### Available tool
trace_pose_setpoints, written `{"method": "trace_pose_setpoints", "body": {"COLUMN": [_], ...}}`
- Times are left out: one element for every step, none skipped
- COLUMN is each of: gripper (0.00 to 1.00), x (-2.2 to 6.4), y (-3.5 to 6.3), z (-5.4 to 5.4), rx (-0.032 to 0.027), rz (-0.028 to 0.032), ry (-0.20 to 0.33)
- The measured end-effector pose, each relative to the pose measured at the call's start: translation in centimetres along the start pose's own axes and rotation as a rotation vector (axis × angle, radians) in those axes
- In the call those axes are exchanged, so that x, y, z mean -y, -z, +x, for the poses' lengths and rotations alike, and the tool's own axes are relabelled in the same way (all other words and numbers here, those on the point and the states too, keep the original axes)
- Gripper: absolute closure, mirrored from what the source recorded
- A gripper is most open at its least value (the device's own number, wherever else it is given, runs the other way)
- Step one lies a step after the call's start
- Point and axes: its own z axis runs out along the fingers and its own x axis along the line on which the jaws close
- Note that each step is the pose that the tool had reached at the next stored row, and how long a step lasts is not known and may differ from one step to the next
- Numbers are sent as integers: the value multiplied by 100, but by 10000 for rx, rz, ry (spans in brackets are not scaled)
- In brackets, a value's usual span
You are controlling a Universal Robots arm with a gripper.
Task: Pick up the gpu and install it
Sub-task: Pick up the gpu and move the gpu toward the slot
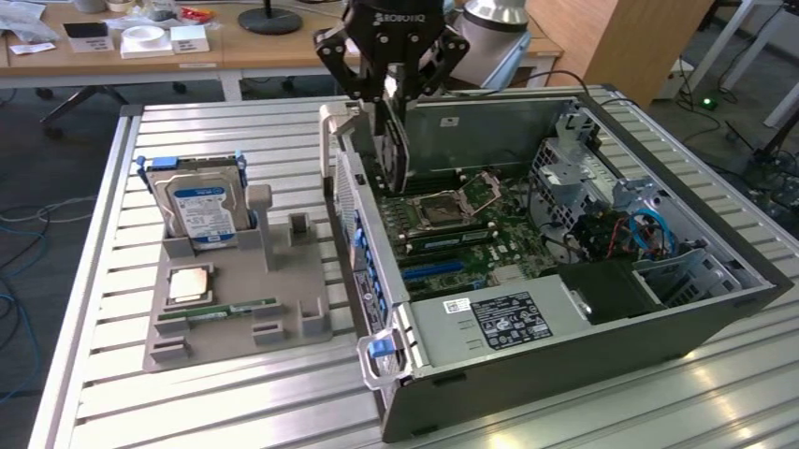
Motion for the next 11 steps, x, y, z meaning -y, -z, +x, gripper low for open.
{"method": "trace_pose_setpoints", "body": {"gripper": [74, 74, 74, 74, 74, 74, 74, 74, 74, 74, 74], "x": [-2, -4, -6, -7, -9, -11, -13, -14, -16, -18, -20], "y": [-2, -3, -4, -5, -6, -7, -9, -10, -12, -13, -14], "z": [-48, -93, -137, -182, -227, -271, -321, -366, -410, -455, -500], "rx": [1, 0, 0, 0, 0, -1, 0, 0, 0, 0, 0], "rz": [-1, 0, 0, 0, 0, 0, 0, 0, -1, 0, 0], "ry": [-1, -1, -2, 0, -1, -1, -2, 0, -1, -2, -1]}}
